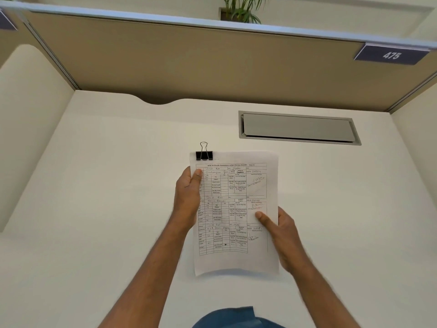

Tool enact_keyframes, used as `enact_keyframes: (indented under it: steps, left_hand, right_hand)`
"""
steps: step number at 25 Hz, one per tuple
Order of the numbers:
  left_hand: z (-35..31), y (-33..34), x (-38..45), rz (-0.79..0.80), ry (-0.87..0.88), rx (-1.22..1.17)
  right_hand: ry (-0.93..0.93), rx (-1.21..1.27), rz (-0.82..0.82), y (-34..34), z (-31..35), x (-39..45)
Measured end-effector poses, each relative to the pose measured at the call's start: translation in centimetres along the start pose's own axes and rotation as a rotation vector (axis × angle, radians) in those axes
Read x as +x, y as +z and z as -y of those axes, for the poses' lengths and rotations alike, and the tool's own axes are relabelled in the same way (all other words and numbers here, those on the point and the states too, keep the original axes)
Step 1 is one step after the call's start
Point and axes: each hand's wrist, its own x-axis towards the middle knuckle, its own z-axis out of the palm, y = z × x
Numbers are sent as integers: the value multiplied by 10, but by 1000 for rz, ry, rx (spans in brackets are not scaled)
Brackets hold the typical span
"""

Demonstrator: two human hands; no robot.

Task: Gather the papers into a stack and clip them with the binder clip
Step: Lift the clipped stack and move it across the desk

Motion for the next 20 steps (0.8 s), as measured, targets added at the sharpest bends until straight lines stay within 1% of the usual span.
enact_keyframes:
  steps: [6, 10, 14, 17, 20]
  left_hand:
    - [4, -7, 7, -26, -61, -7]
    - [9, -13, 12, -32, -89, 5]
    - [12, -20, 18, -27, -121, 45]
    - [19, -26, 23, -16, -150, 99]
    - [34, -27, 24, -48, -159, 169]
  right_hand:
    - [22, -103, -86, 4, -37, -12]
    - [-7, -201, -260, 19, -53, -22]
    - [7, -188, -293, 26, -59, -12]
    - [14, -177, -287, 31, -55, 16]
    - [-18, -162, -310, 44, -39, 53]
